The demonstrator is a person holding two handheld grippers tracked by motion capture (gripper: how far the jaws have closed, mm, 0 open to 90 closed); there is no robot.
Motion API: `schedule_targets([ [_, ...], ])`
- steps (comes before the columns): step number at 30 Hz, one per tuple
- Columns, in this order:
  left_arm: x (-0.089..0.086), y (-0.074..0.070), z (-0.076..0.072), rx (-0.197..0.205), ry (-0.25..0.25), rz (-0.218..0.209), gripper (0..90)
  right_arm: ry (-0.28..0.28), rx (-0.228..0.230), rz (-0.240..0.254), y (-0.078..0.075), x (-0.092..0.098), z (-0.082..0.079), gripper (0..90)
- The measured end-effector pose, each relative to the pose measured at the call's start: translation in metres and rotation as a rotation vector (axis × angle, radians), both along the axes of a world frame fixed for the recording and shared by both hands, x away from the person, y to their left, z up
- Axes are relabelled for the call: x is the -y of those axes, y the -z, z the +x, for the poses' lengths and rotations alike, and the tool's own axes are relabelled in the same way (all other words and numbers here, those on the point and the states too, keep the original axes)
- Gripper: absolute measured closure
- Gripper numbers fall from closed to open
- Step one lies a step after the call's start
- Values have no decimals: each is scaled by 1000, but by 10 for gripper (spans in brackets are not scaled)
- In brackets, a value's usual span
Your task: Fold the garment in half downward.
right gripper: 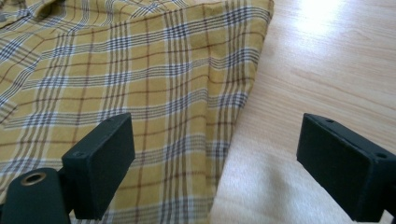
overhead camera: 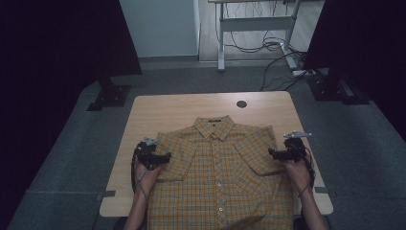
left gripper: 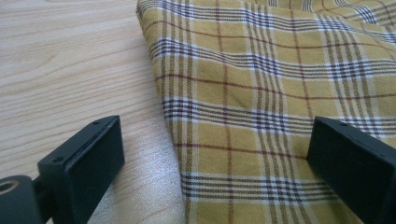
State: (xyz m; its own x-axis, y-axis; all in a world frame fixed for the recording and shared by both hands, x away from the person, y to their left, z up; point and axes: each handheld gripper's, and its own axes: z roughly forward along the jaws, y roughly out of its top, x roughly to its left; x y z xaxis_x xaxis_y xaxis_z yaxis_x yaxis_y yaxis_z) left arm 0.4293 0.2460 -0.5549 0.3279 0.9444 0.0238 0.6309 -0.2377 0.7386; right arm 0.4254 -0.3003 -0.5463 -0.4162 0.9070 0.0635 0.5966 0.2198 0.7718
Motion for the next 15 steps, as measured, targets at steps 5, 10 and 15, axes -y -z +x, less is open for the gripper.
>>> schedule_targets([
  [5,0,0,1,-2,1,-1,35,-7,-5,-5,1,-5,9,126],
  [10,-1,0,1,-4,11,-4,28,-16,-14,-15,4,-11,17,138],
  [15,-3,0,2,-3,23,-4,31,-25,-25,-23,11,-17,24,139],
])
